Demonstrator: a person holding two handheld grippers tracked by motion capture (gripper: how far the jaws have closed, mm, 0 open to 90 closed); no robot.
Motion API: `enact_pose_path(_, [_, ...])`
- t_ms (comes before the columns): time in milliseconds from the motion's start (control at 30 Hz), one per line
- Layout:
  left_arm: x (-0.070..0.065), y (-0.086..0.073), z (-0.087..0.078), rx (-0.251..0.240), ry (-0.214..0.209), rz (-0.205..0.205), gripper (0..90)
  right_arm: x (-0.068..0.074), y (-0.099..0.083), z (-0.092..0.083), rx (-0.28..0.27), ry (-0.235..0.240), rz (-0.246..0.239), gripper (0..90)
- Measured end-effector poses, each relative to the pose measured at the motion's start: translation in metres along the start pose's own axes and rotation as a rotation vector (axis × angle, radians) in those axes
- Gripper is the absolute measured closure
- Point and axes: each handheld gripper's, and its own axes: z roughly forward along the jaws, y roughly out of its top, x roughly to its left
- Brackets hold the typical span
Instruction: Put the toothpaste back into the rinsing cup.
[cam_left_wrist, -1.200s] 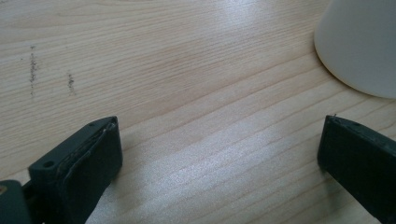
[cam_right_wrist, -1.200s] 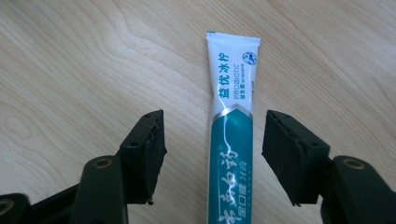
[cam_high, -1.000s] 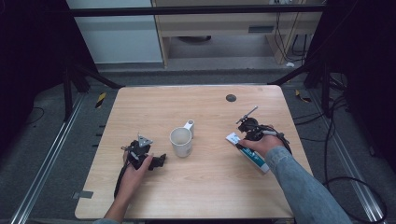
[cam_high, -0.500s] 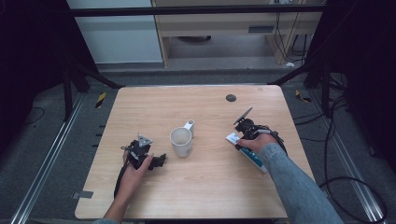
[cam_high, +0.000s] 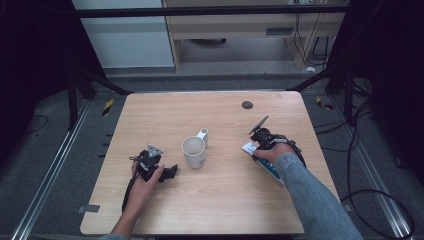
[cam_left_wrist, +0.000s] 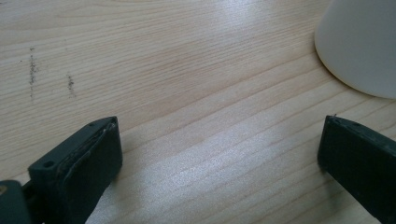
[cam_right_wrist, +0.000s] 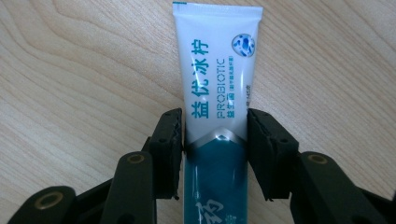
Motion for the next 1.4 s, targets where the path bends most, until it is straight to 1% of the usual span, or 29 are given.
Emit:
enact_pose_path(67, [0.0,0.0,0.0,0.0,0.0,0.0,0.0,0.0,0.0,0.0,0.003,0.003,0.008,57.7])
enact_pose_path(200, [0.0,0.0,0.0,0.0,0.0,0.0,0.0,0.0,0.0,0.0,0.003,0.002,0.008,57.9])
enact_pose_path(367, [0.0,0.0,0.0,0.0,0.0,0.0,0.0,0.001,0.0,0.001,0.004,-0.014,0.006,58.0])
enact_pose_path(433, [0.0,0.0,0.0,0.0,0.0,0.0,0.0,0.001,0.0,0.002,0.005,-0.014,0.002,58.0])
enact_pose_path(533, [0.0,0.0,0.0,0.0,0.0,0.0,0.0,0.002,0.001,0.003,0.011,-0.015,0.01,57.8])
enact_pose_path(567, [0.0,0.0,0.0,0.0,0.0,0.0,0.0,0.003,0.0,0.004,0.013,-0.027,0.005,58.0])
enact_pose_path(600, [0.0,0.0,0.0,0.0,0.0,0.0,0.0,0.003,0.0,0.004,0.013,-0.027,0.005,58.0])
enact_pose_path(633, [0.0,0.0,0.0,0.0,0.0,0.001,0.0,0.003,0.0,0.004,0.005,-0.017,0.026,58.3])
enact_pose_path(733, [0.0,0.0,0.0,0.001,0.0,0.001,0.0,0.002,-0.001,0.004,-0.002,-0.014,0.02,59.0])
enact_pose_path(800, [0.0,0.0,0.0,0.001,0.0,0.001,0.0,0.002,-0.001,0.004,-0.003,-0.016,0.022,61.4])
enact_pose_path(867, [0.0,0.0,0.0,0.001,0.0,0.001,0.0,0.002,-0.001,0.004,-0.003,-0.024,0.012,63.9])
enact_pose_path(967, [0.0,0.0,0.0,0.001,0.0,0.001,0.0,-0.001,-0.001,0.002,-0.011,-0.01,0.031,68.4])
enact_pose_path(1000, [0.0,0.0,0.0,0.001,-0.001,0.001,0.0,-0.002,-0.002,0.0,-0.019,-0.015,0.034,71.5])
enact_pose_path(1033, [0.0,0.0,0.0,0.001,-0.001,0.001,0.0,-0.002,-0.002,0.0,-0.019,-0.015,0.034,71.5])
enact_pose_path(1067, [0.0,0.0,0.0,0.001,-0.001,0.002,0.0,-0.003,-0.002,-0.003,-0.036,-0.011,0.035,76.9])
enact_pose_path(1133, [0.0,0.0,0.0,0.001,-0.001,0.002,0.0,-0.005,-0.002,-0.007,-0.058,-0.004,0.047,77.9])
enact_pose_path(1200, [0.0,0.0,0.0,0.001,-0.001,0.002,0.0,-0.006,-0.004,-0.007,-0.05,0.0,0.045,78.2])
enact_pose_path(1233, [0.0,0.0,0.0,0.001,-0.001,0.002,0.0,-0.006,-0.004,-0.007,-0.048,-0.008,0.041,78.3])
enact_pose_path(1333, [0.0,0.0,0.0,0.001,-0.001,0.002,0.0,-0.007,-0.005,-0.009,-0.057,-0.005,0.045,78.5])
enact_pose_path(1367, [0.0,0.0,0.0,0.004,-0.001,0.002,0.0,-0.007,-0.006,-0.014,-0.073,0.009,0.055,78.8])
enact_pose_path(1400, [0.0,0.0,0.0,0.004,-0.001,0.002,0.0,-0.007,-0.006,-0.014,-0.073,0.009,0.055,78.8])
